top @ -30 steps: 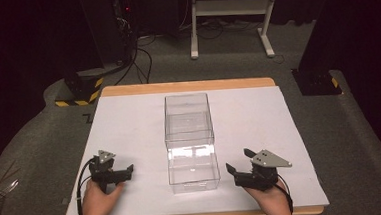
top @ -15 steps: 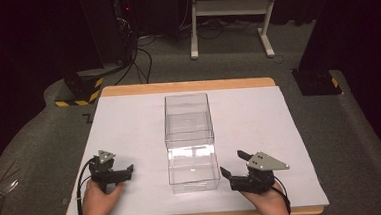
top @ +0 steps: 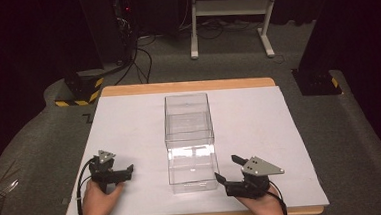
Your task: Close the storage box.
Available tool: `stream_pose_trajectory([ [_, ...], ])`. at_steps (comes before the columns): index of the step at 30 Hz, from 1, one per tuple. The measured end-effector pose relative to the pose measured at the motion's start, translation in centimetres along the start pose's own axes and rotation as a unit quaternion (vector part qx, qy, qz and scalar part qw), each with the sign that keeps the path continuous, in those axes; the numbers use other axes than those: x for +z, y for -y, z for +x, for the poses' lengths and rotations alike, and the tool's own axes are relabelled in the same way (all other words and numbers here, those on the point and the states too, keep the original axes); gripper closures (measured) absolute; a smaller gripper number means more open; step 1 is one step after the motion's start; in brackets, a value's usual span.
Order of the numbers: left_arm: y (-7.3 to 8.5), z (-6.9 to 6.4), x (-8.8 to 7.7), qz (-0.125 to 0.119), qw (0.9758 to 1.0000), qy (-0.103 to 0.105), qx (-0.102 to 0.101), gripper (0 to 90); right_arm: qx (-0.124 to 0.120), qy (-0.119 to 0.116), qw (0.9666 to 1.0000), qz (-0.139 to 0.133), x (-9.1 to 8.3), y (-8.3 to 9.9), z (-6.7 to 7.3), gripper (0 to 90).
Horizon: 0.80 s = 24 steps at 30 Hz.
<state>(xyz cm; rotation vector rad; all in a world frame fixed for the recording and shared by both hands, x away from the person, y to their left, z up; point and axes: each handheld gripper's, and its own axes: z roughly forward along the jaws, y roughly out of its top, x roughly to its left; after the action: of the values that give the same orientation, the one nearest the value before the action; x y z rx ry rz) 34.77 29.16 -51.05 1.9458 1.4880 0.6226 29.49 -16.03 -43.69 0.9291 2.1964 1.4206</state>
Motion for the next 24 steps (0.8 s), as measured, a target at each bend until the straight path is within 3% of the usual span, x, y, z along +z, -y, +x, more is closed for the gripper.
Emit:
stream_pose_trajectory([
  [24,0.0,0.0,0.0,0.000,1.0000,0.000,0.000,0.5,-0.003,-0.024,0.9994,0.027,1.0,1.1,0.8,21.7],
])
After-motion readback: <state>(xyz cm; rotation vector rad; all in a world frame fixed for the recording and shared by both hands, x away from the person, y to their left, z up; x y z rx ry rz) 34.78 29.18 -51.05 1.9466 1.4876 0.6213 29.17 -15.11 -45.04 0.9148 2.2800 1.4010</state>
